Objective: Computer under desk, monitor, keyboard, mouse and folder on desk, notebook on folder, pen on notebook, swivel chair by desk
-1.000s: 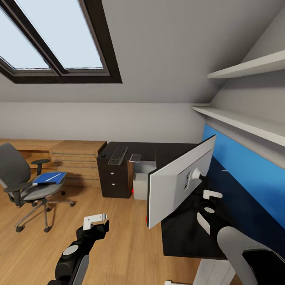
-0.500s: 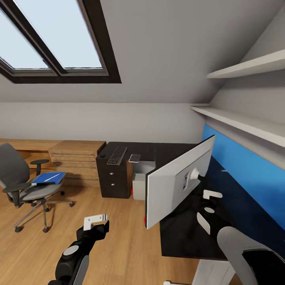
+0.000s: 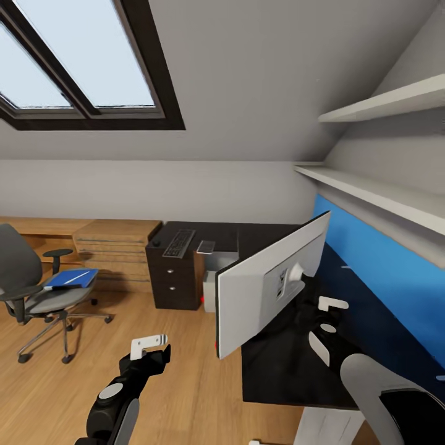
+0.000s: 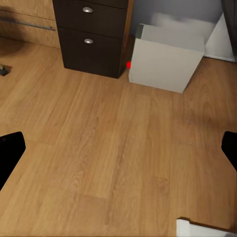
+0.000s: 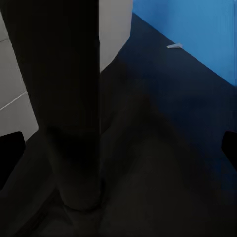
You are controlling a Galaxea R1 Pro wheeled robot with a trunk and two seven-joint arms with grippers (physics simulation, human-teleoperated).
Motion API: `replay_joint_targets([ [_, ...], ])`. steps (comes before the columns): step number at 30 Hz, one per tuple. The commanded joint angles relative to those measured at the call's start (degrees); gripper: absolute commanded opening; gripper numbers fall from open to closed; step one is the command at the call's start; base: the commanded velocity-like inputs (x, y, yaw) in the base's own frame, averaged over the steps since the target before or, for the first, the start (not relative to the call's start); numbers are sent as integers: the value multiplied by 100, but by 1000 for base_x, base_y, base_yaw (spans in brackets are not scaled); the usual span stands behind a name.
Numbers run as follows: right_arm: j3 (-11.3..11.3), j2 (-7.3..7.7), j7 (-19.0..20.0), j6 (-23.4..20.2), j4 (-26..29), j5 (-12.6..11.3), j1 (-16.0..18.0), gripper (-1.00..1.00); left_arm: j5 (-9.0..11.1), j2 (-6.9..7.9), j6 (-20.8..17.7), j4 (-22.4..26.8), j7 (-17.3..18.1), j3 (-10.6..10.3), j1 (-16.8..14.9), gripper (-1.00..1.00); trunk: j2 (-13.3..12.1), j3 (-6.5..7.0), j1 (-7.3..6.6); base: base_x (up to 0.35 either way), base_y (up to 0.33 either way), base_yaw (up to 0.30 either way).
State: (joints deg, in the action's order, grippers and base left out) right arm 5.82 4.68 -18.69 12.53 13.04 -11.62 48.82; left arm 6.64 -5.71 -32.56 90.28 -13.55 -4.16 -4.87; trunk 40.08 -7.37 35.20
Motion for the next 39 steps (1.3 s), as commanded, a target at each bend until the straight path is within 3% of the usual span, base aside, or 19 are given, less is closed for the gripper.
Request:
replay_joint_targets([
  [1, 49, 8, -19, 22, -3, -60, 5, 100, 62, 0, -22, 8, -51, -6, -5, 100, 8, -10, 2, 40, -139, 0],
  [39, 50, 24, -12, 22, -3, -51, 5, 100, 68, 5, -22, -18, -51, -6, -5, 100, 8, -10, 2, 35, 2, 0],
])
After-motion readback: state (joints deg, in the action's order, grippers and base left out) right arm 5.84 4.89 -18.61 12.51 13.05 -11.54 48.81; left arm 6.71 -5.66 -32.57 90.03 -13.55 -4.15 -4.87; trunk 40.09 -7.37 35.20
